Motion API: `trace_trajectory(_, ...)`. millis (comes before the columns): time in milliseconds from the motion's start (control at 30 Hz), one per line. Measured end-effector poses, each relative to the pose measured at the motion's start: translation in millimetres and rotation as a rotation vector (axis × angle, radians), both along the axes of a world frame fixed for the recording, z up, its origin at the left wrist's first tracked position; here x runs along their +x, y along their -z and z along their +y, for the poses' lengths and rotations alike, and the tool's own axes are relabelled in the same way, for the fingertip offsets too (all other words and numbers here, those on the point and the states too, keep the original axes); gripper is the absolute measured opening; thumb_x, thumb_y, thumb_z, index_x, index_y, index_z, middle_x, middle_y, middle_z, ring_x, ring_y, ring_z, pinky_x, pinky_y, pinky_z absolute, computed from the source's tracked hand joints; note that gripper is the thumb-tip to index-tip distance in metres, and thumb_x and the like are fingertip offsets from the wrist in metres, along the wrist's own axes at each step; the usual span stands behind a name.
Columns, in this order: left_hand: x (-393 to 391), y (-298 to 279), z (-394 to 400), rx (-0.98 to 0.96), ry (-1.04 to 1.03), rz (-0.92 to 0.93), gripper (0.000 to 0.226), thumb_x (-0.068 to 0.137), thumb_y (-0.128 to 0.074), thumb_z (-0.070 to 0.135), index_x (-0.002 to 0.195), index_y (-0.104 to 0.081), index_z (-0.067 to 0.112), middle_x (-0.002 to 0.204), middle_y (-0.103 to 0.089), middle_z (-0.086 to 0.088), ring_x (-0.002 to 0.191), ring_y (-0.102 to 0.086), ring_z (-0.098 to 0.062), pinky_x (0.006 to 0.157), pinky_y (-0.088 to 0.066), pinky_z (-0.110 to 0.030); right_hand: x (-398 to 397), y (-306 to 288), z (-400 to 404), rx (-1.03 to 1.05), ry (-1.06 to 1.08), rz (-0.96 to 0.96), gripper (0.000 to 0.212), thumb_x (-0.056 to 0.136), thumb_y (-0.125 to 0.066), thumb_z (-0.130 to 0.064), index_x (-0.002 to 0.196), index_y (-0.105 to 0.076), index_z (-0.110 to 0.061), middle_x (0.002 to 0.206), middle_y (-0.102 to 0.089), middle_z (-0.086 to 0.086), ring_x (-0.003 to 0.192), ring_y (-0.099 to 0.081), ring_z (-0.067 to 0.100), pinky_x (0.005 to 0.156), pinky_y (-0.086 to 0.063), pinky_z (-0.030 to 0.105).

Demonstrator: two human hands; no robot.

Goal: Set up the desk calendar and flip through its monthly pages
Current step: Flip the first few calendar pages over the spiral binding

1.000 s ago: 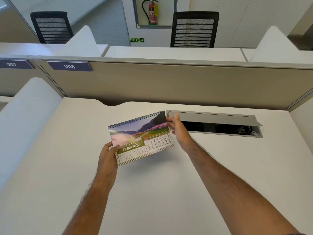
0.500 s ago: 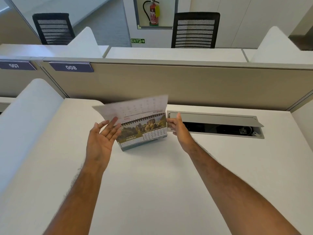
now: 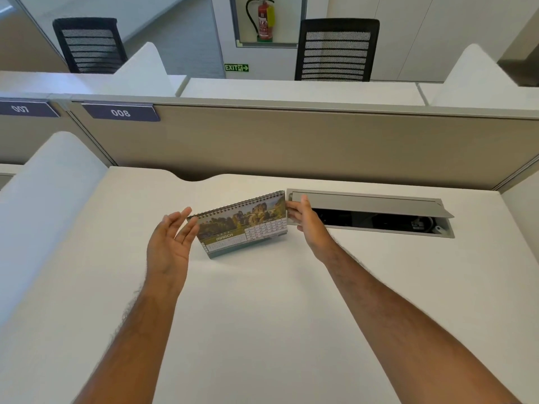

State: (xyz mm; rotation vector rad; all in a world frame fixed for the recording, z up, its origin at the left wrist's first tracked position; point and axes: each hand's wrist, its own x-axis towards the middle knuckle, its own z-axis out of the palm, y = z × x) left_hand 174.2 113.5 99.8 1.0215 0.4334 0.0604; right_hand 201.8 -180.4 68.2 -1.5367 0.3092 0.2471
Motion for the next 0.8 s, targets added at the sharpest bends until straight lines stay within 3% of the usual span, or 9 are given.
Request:
trace_trajectory(67, -1, 11, 0, 0.066, -0.096, 0.061, 0.014, 0.103, -0.061, 0.022, 0.110, -0.067, 0.012, 0.113, -0.075, -0.009, 0.107, -0.069, -0.025, 0.086, -0.060, -0.029, -1, -1, 0, -0.001, 0.004, 0.007, 0.062, 0.107, -0.011, -0.053, 0.129, -0.060, -0.024, 0.138, -0.060, -0.001, 0.130, -0.051, 0.014, 0.104, -0.029, 0.031)
trace_trajectory(133, -2, 26, 0, 0.219, -0.126, 0.163, 0.012, 0.102, -0.060, 0.016, 0.111, -0.067, 0.012, 0.109, -0.070, -0.008, 0.107, -0.064, -0.028, 0.079, -0.057, -0.029, -2, -1, 1, 0.002, 0.000, 0.012, 0.062, 0.107, -0.010, -0.052, 0.132, -0.059, -0.023, 0.136, -0.060, -0.003, 0.128, -0.051, 0.013, 0.105, -0.029, 0.032)
trace_trajectory(267, -14, 47, -8, 0.472, 0.095, 0.289, 0.037, 0.108, -0.057, 0.020, 0.143, -0.054, 0.009, 0.141, -0.060, -0.009, 0.126, -0.057, -0.027, 0.108, -0.050, -0.044, -4, -3, 2, 0.001, -0.006, 0.012, 0.063, 0.108, -0.011, -0.050, 0.138, -0.057, -0.020, 0.144, -0.057, 0.001, 0.134, -0.049, 0.014, 0.104, -0.027, 0.030)
trace_trajectory(333, -19, 50, -14, 0.517, 0.205, 0.272, 0.039, 0.109, -0.055, 0.022, 0.146, -0.053, 0.014, 0.144, -0.061, -0.005, 0.131, -0.056, -0.023, 0.115, -0.044, -0.047, -4, -4, 2, -0.005, -0.007, 0.006, 0.061, 0.108, -0.012, -0.050, 0.138, -0.057, -0.021, 0.145, -0.057, 0.000, 0.135, -0.048, 0.014, 0.107, -0.027, 0.031)
trace_trajectory(467, -24, 53, -22, 0.521, 0.265, 0.266, 0.046, 0.108, -0.056, 0.030, 0.153, -0.050, 0.026, 0.152, -0.058, 0.001, 0.139, -0.053, -0.023, 0.118, -0.041, -0.047, -5, -6, 2, -0.014, -0.020, -0.011, 0.053, 0.108, -0.013, -0.050, 0.125, -0.060, -0.032, 0.136, -0.058, -0.007, 0.132, -0.048, 0.009, 0.117, -0.025, 0.038)
trace_trajectory(667, -35, 53, -30, 0.551, 0.262, 0.271, 0.046, 0.109, -0.054, 0.030, 0.155, -0.049, 0.031, 0.147, -0.058, 0.005, 0.141, -0.048, -0.022, 0.119, -0.037, -0.044, -6, -5, 2, -0.029, -0.028, -0.004, 0.058, 0.107, -0.013, -0.052, 0.131, -0.060, -0.030, 0.145, -0.057, -0.002, 0.138, -0.047, 0.013, 0.120, -0.023, 0.045)
trace_trajectory(800, -40, 49, -34, 0.646, 0.143, 0.336, 0.046, 0.105, -0.063, 0.029, 0.150, -0.056, 0.023, 0.142, -0.061, 0.001, 0.133, -0.053, -0.024, 0.100, -0.047, -0.037, -7, -8, 4, -0.021, -0.028, 0.001, 0.052, 0.107, -0.012, -0.052, 0.123, -0.060, -0.036, 0.144, -0.057, -0.002, 0.136, -0.048, 0.013, 0.120, -0.022, 0.045)
